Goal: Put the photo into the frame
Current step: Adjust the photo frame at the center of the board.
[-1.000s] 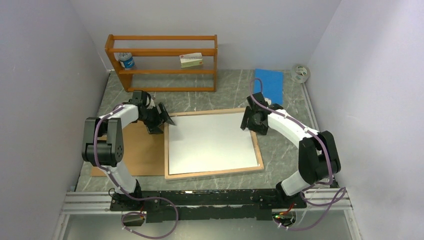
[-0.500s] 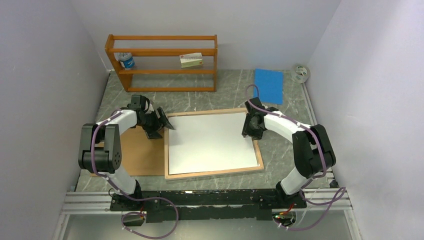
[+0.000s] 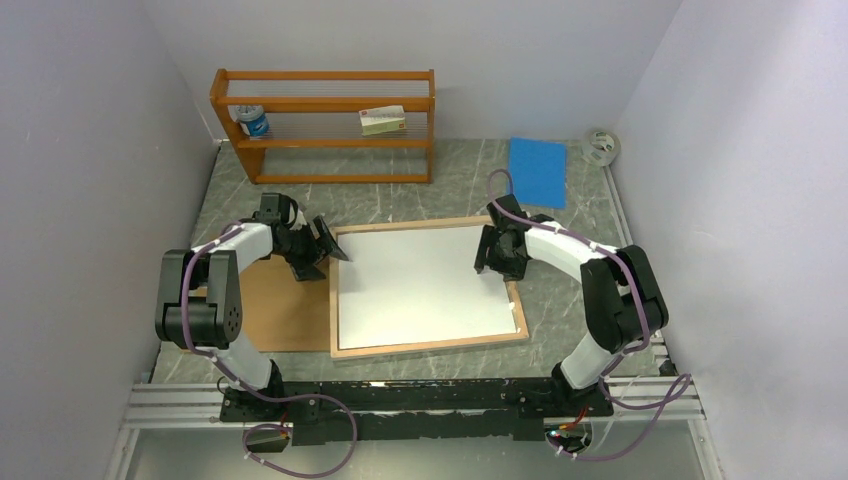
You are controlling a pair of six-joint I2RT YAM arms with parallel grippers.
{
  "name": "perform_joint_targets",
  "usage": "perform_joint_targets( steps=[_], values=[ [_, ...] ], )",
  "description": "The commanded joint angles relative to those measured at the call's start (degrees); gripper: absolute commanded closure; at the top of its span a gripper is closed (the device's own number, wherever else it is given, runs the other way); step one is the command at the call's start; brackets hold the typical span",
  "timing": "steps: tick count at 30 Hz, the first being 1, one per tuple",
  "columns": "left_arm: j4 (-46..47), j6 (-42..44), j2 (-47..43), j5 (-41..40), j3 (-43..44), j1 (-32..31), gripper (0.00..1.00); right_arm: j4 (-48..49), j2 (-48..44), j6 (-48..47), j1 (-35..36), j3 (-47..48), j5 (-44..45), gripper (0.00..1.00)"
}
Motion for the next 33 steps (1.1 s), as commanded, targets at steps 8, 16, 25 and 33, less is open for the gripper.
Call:
perform_joint_targets(
  steps=[8,16,25,33],
  values=[
    [-4.3,-3.7,-10.3,-10.4,-0.7,0.8,0.22,-5.1,-1.6,1.4,7.5,9.7,4.1,0.37],
    [-11.8,-7.5,-15.2,-15.3,-3.4,1.0,0.38,-4.4,9.2,4.5,22.2,24.7,4.8,0.42],
    [-9.3,-7.7,-8.6,-7.8,-6.5,0.9,0.69,-7.0,18.1,4.4,30.9,36.4,5.7,0.42],
    [-1.6,-3.3,-6.7,10.2,-8.5,-0.1,0.71,-9.2,23.2,7.4,35.2,42.4,7.3,0.43]
  ],
)
